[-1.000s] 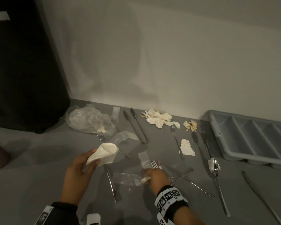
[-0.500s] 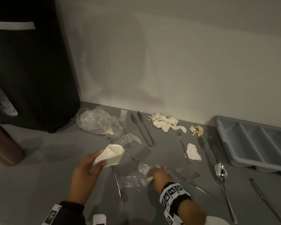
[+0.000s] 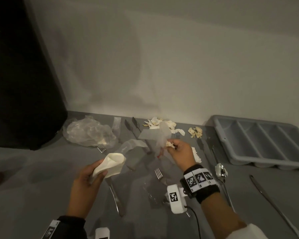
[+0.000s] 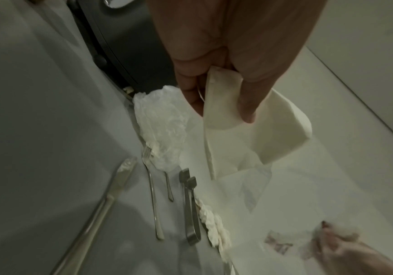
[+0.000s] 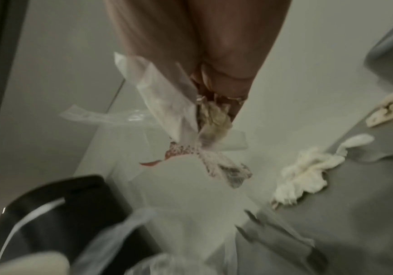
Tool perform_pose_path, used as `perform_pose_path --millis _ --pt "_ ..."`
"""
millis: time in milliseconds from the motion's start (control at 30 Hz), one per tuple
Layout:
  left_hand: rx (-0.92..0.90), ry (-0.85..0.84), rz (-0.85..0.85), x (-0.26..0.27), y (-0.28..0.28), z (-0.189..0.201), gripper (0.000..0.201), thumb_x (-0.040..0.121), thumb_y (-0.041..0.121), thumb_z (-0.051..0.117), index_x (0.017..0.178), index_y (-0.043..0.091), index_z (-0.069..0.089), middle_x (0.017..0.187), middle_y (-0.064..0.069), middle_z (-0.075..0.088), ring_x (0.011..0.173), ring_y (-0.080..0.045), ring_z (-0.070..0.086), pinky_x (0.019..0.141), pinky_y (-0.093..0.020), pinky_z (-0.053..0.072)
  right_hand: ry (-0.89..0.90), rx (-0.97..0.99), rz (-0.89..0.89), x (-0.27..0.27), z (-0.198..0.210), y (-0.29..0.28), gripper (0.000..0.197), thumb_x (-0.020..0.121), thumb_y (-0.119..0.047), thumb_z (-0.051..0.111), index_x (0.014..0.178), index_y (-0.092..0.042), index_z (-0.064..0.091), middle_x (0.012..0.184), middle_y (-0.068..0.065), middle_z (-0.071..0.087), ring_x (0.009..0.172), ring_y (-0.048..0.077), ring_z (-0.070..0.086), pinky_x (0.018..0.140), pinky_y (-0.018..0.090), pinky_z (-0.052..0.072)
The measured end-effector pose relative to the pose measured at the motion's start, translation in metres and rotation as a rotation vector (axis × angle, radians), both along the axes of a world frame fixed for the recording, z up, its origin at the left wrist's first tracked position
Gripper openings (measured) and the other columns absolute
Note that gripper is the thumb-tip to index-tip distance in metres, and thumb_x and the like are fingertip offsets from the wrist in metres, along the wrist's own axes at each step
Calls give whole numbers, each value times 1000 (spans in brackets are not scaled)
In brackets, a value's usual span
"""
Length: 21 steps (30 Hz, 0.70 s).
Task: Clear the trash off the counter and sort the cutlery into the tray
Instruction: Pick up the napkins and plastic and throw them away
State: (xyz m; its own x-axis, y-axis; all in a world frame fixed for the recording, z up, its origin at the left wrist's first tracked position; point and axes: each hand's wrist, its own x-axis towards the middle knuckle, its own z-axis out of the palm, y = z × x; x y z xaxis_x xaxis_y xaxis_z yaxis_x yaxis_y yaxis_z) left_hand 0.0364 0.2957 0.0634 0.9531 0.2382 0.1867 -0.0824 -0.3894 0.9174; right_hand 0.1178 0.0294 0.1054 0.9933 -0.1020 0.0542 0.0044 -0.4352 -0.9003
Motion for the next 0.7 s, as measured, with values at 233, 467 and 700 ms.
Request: perform_pose_path --millis 233,467,700 --pt "-66 67 -291 19 -85 8 47 74 13 71 75 59 61 81 29 65 80 27 53 71 10 36 -105 113 -288 -76 7 -111 27 78 11 61 94 -9 69 63 -27 68 66 -16 60 63 -1 44" --pt "-91 128 -767 0 -248 31 51 79 0 63 78 50 65 86 33 69 81 25 55 72 7 39 -119 108 -709 -220 7 -254 41 81 6 60 71 -34 65 58 -29 67 59 -14 58 59 0 43" --pt "-107 199 -1144 -97 -451 20 59 78 -8 61 75 51 68 81 40 66 80 19 60 72 5 42 -100 132 -1066 -398 -18 -377 32 79 4 63 73 -26 68 59 -30 67 63 -14 61 60 0 45"
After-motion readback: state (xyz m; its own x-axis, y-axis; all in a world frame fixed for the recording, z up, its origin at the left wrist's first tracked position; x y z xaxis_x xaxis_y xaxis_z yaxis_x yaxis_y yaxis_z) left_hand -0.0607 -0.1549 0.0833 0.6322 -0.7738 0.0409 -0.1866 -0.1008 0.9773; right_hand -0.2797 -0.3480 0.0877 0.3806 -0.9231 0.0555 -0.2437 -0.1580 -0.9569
